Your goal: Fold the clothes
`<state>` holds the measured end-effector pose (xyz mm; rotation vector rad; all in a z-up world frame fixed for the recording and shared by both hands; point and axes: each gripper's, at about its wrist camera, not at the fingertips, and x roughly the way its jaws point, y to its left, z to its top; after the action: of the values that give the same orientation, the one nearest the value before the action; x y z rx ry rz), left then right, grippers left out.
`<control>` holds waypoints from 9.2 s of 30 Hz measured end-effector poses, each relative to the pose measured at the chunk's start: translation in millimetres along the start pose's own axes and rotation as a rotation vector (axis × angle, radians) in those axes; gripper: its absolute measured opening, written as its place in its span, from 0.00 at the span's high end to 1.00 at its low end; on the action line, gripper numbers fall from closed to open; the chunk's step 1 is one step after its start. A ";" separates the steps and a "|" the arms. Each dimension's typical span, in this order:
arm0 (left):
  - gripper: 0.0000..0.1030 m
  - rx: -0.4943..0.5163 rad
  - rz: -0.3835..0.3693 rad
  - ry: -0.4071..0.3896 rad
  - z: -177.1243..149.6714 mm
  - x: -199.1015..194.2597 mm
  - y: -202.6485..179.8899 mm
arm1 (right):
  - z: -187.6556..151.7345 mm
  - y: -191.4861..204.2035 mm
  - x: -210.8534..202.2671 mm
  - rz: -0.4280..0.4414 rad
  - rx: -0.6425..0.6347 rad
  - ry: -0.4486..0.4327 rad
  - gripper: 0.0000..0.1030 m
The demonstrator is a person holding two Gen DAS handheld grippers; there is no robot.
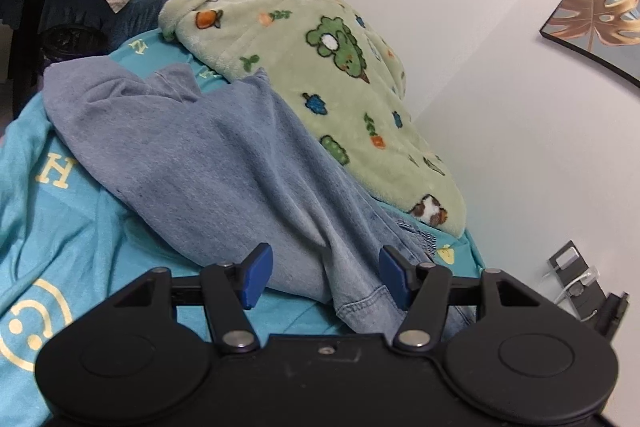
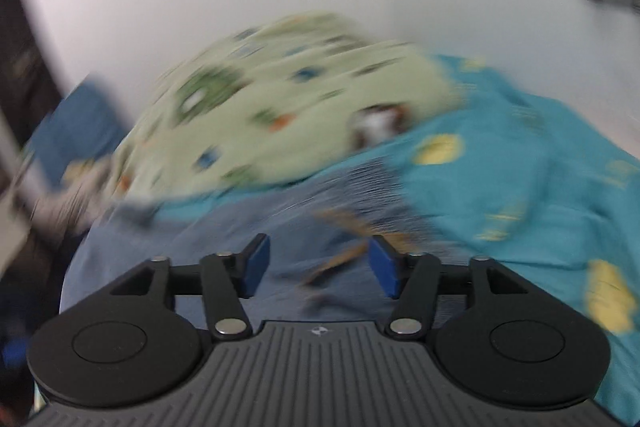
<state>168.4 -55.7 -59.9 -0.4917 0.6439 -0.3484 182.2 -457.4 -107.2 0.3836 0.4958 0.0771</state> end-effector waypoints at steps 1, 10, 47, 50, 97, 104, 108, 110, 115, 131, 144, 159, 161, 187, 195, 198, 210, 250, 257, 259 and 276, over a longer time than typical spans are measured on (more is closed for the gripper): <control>0.46 -0.002 0.002 -0.001 0.4 -0.4 0.3 | -1.3 9.7 12.9 0.038 -0.029 0.016 0.32; 0.46 -0.014 0.016 -0.002 6.7 13.2 7.1 | -9.0 58.7 90.4 0.233 -0.194 0.101 0.34; 0.46 0.190 0.193 -0.012 44.1 27.1 -13.8 | -95.5 143.4 -23.7 0.137 -0.257 0.205 0.47; 0.46 0.156 0.226 -0.001 67.2 49.7 -9.2 | -90.9 129.1 -11.1 0.143 -0.155 0.185 0.47; 0.98 -0.281 0.425 -0.018 96.5 -48.9 81.7 | -86.6 128.5 34.1 0.231 -0.141 0.264 0.50; 0.97 -0.420 0.541 0.041 51.2 -79.0 126.4 | -84.8 118.1 21.7 0.195 -0.102 0.257 0.50; 0.91 -0.409 0.542 0.033 45.9 -91.0 117.4 | -75.0 100.4 0.7 0.142 -0.037 0.198 0.50; 0.86 -0.360 0.515 0.024 43.9 -96.9 105.5 | -67.9 87.2 -10.5 0.091 0.006 0.171 0.50; 0.58 -0.190 0.451 -0.053 28.9 -109.7 68.2 | -44.4 41.3 -53.2 -0.016 0.195 0.094 0.50; 0.56 0.057 0.233 0.064 -5.8 -13.6 10.4 | -82.7 -62.3 -55.1 -0.232 0.812 0.191 0.32; 0.58 -0.077 0.291 -0.069 17.4 -20.5 45.3 | -34.6 -44.9 -45.7 -0.302 0.638 -0.064 0.82; 0.58 0.023 0.415 -0.155 17.8 -42.2 33.6 | -43.2 -146.0 -57.8 -0.521 0.844 -0.035 0.85; 0.58 0.034 0.447 -0.152 16.8 -42.3 35.5 | -48.7 -148.8 -55.1 -0.520 0.872 -0.012 0.83; 0.48 0.068 0.679 0.137 116.4 86.8 113.8 | -50.1 25.7 -8.4 -0.207 0.208 0.068 0.39; 0.96 0.057 0.699 0.210 120.8 96.1 146.6 | -58.5 34.6 8.2 -0.197 0.196 0.128 0.39; 0.97 -0.014 0.648 0.129 128.7 57.5 151.1 | -60.5 38.8 10.3 -0.192 0.168 0.134 0.39; 0.96 -0.397 0.519 -0.048 108.7 -129.8 217.1 | -82.5 85.5 5.8 -0.017 -0.068 0.204 0.42; 0.97 -0.953 0.341 -0.026 34.4 -140.0 404.0 | -48.6 -121.5 -46.9 -0.535 0.767 0.102 0.72; 0.97 -0.877 0.283 -0.076 113.9 -166.9 360.9 | 20.9 -94.1 -59.0 -0.458 0.664 -0.028 0.83; 0.97 -0.878 0.287 -0.085 131.4 -170.3 352.0 | 54.4 -80.1 -64.1 -0.411 0.639 -0.067 0.83; 0.95 -1.161 0.130 -0.043 -36.7 -203.4 409.3 | -37.7 -134.0 -92.7 -0.519 0.778 0.024 0.84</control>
<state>56.5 364.2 -206.1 -1.5466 0.7944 0.2062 80.1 -583.9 -146.7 0.9999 0.6258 -0.6321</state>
